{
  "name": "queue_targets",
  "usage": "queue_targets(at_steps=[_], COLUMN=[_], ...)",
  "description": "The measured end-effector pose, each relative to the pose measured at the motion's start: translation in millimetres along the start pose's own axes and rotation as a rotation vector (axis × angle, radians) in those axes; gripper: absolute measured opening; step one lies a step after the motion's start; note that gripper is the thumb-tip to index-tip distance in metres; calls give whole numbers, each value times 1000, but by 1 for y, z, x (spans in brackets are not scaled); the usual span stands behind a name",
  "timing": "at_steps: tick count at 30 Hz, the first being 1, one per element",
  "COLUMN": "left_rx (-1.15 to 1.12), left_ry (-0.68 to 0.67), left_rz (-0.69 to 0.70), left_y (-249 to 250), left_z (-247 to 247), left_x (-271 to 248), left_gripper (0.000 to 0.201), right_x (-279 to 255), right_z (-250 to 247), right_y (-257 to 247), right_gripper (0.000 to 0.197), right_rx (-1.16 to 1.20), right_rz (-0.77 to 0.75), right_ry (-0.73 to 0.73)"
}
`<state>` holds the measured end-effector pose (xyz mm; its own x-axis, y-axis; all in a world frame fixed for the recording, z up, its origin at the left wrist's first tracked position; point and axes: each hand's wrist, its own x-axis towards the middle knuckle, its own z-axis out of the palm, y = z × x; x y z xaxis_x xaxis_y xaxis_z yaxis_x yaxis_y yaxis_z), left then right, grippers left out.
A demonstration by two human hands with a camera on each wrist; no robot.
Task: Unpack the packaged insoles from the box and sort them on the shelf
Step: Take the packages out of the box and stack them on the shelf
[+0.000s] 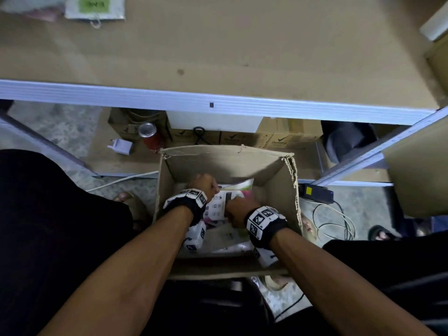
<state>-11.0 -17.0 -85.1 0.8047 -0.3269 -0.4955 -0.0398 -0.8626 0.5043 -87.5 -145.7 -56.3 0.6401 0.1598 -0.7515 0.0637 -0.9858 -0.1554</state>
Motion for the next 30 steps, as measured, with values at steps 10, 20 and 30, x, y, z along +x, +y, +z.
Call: queue_targets(at_steps=[10,20,30], left_rx=[155,170,267], left_ry=[151,303,336], left_rz=[162,354,440], left_y=[29,68,128], left_z=[-64,-153,-263], left_x=[-49,-114,-181], left_gripper=[14,29,17], right_x=[-59,-138,-217], right_z=[-47,-114,-184], right_y=[-7,-8,-2], right_gripper=[23,17,21], right_rx=[-97,-35,-100], right_rz=[-43,-43,-48], right_ry=[208,439,687])
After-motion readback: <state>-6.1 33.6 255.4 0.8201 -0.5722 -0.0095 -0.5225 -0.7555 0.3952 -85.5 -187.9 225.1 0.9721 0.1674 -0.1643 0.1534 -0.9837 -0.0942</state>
